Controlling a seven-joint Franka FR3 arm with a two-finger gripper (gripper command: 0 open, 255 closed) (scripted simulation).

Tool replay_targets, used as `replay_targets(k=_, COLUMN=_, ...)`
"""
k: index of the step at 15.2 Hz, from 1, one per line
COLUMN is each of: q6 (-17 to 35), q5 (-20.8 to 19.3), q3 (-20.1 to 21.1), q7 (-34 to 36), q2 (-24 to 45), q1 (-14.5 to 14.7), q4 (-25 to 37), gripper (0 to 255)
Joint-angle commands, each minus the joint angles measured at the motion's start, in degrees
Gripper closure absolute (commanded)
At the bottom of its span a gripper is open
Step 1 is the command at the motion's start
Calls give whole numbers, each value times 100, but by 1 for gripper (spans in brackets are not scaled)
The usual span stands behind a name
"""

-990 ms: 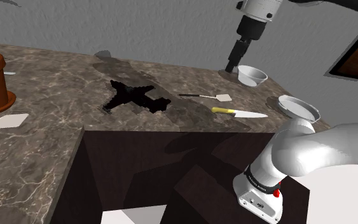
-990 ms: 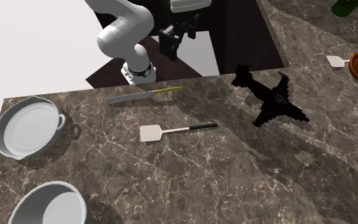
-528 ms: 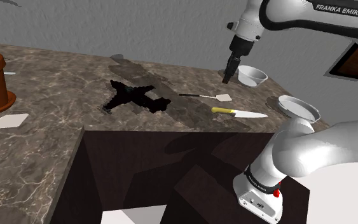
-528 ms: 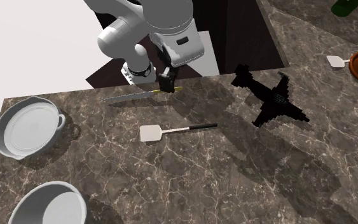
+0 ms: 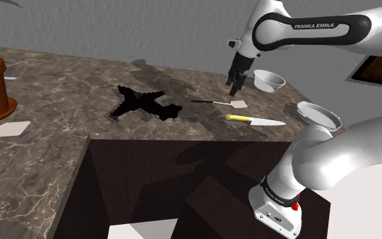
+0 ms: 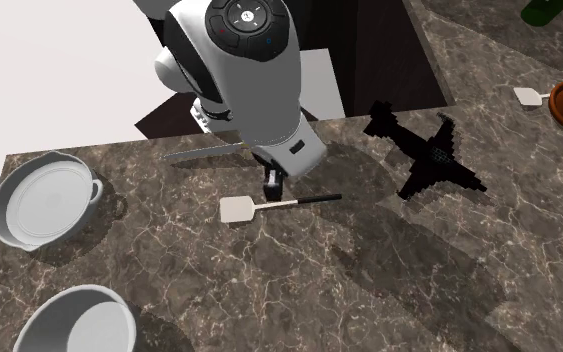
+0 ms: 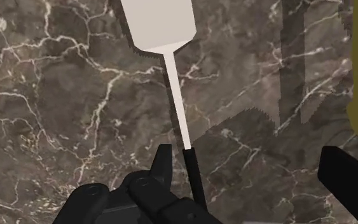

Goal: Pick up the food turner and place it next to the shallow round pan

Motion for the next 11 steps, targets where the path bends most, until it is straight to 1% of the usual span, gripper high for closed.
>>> replay_targets(k=1, q6=423, q5=-41, q3=-308, q7=-589, q2=378, q1=123, q4=-19, gripper=0)
replay_targets(k=4, q6=881, q5=24, q3=-680, q7=-1337, q2=932, q1=333, q4=84, gripper=0)
replay_targets(k=11, q6=1484, q5=69, q3=-791, q7=-1396, q2=1203, q1=369, q4=-259, gripper=0)
